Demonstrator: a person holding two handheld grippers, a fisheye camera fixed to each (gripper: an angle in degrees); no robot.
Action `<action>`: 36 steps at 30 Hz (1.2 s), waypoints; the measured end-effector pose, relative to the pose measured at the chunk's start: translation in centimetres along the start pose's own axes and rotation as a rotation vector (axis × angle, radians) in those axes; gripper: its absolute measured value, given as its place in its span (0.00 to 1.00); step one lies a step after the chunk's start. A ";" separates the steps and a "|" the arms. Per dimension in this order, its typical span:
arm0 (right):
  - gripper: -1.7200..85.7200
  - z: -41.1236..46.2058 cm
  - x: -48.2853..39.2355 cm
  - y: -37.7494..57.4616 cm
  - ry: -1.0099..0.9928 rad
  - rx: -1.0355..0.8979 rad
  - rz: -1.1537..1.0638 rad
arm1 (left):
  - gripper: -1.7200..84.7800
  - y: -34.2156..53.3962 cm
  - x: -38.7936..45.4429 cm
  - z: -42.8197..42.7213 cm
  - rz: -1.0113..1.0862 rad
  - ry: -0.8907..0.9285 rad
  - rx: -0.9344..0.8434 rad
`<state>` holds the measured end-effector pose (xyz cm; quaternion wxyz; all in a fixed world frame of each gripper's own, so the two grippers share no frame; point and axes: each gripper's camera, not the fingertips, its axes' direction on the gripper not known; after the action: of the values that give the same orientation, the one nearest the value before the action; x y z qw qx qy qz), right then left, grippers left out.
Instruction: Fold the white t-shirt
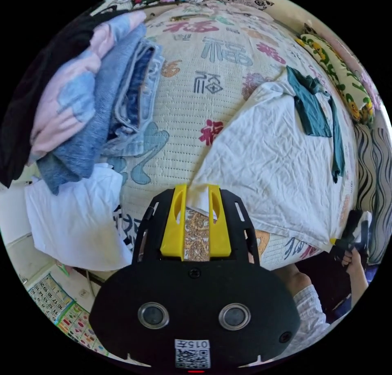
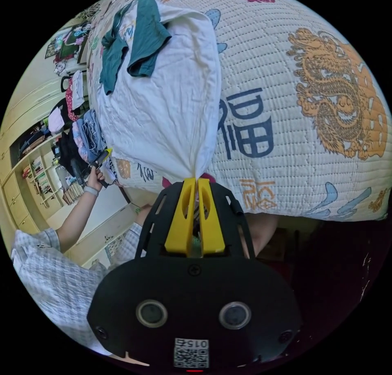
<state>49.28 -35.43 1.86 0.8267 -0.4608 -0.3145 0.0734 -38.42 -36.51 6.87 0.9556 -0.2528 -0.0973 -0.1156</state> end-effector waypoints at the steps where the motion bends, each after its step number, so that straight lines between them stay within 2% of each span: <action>1: 0.02 -0.1 0.0 -0.3 0.005 -0.001 -0.004 | 0.11 -0.2 0.2 0.1 0.006 -0.003 0.003; 3: 0.02 -0.5 -0.4 -1.2 0.036 -0.012 -0.036 | 0.05 -0.8 0.9 0.1 0.068 0.019 -0.021; 8: 0.01 -2.1 -0.4 -1.8 0.142 -0.042 -0.108 | 0.03 1.1 1.5 -1.0 0.125 0.081 -0.059; 16: 0.02 -3.0 3.6 0.2 0.199 -0.112 0.014 | 0.04 7.2 2.6 1.1 0.090 0.142 -0.227; 19: 0.07 -2.6 5.5 0.4 0.244 -0.131 0.117 | 0.06 8.5 3.3 3.4 0.094 0.195 -0.315; 23: 0.11 -7.3 5.2 0.3 0.171 0.109 0.118 | 0.10 8.9 2.3 1.7 -0.003 0.231 -0.263; 26: 0.11 -10.6 2.7 -2.1 0.101 0.272 -0.008 | 0.09 8.2 2.5 -0.2 0.004 0.146 -0.201; 29: 0.11 -11.5 0.3 -6.5 0.120 0.288 -0.124 | 0.09 7.1 2.2 -0.6 -0.039 0.150 -0.184; 34: 0.11 -10.5 -2.2 -12.4 0.155 0.219 -0.203 | 0.10 3.0 10.4 -1.5 0.229 0.197 -0.098; 36: 0.09 -9.8 -2.7 -14.2 0.215 0.161 -0.187 | 0.10 0.9 16.3 -1.3 0.332 0.325 -0.032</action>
<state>50.51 -51.54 8.43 0.8930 -0.3670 -0.2589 -0.0285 -22.46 -39.19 9.38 0.9605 -0.2588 0.1025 0.0023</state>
